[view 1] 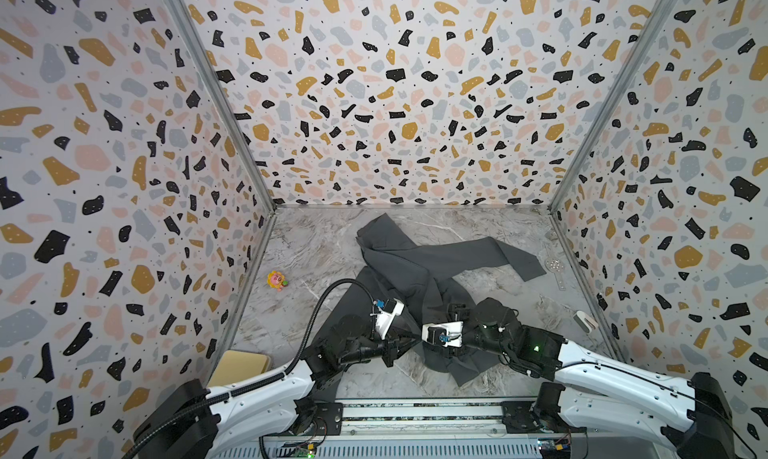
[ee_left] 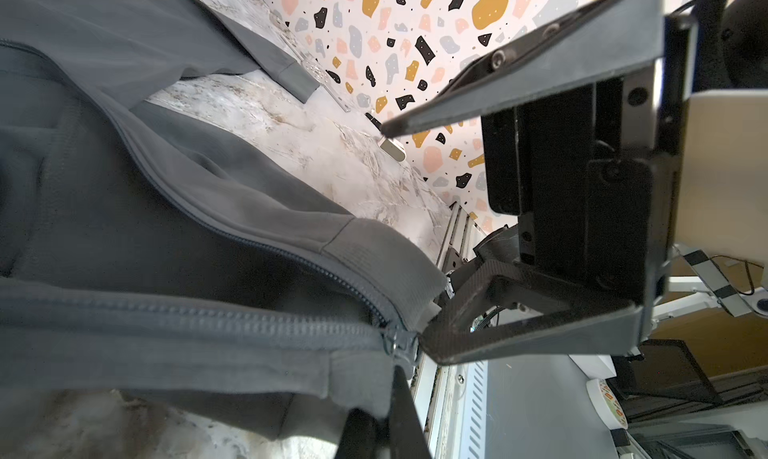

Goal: Zip up the jacket

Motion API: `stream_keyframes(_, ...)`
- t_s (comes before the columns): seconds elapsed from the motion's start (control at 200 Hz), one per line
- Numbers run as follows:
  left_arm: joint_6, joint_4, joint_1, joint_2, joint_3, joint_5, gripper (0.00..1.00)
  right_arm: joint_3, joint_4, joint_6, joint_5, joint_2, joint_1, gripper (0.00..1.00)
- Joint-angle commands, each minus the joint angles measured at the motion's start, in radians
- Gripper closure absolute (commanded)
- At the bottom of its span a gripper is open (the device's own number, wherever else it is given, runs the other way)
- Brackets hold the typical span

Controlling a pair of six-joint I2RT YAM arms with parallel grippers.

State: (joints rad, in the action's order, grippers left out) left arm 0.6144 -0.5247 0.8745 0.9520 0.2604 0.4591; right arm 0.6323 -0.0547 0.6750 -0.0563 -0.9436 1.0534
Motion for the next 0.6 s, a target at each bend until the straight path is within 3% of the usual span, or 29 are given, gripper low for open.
stream_keyframes(0.0, -0.001, -0.028, 0.01, -0.007, 0.037, 0.035, 1.0, 0.058, -0.04, 0.065, 0.066, 0.008, 0.028, 0.24)
stream_keyframes(0.596, 0.003, -0.041, 0.011, -0.01, 0.039, 0.05, 1.0, 0.066, -0.086, 0.165, 0.14, -0.018, 0.105, 0.23)
